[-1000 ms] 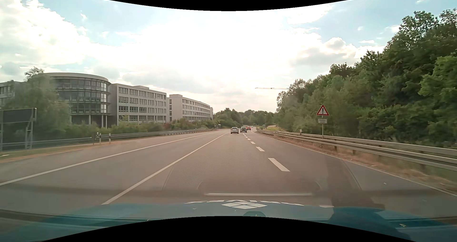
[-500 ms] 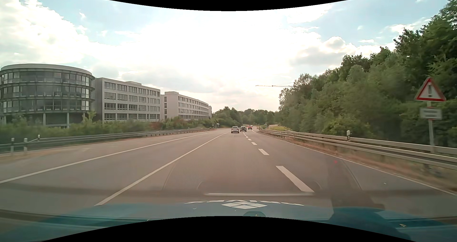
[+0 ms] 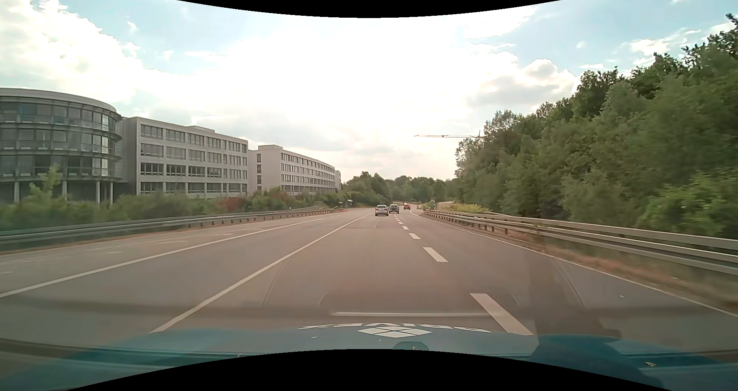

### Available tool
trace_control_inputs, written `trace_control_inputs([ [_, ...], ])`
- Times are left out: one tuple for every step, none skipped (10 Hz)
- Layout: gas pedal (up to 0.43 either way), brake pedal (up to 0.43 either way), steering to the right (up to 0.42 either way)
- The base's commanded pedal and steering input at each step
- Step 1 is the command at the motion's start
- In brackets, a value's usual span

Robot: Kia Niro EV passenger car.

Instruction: Follow the waypoints while adhering to traffic rules and regulations

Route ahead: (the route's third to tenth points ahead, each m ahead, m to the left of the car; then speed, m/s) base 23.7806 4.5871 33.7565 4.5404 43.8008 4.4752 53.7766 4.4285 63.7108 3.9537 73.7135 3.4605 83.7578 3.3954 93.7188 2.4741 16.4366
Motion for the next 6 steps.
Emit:
trace_control_inputs([
  [0.157,0.0,-0.001],
  [0.157,0.0,-0.001],
  [0.157,0.0,-0.002],
  [0.157,0.0,-0.001],
  [0.157,0.0,-0.001],
  [0.157,0.0,-0.001],
])
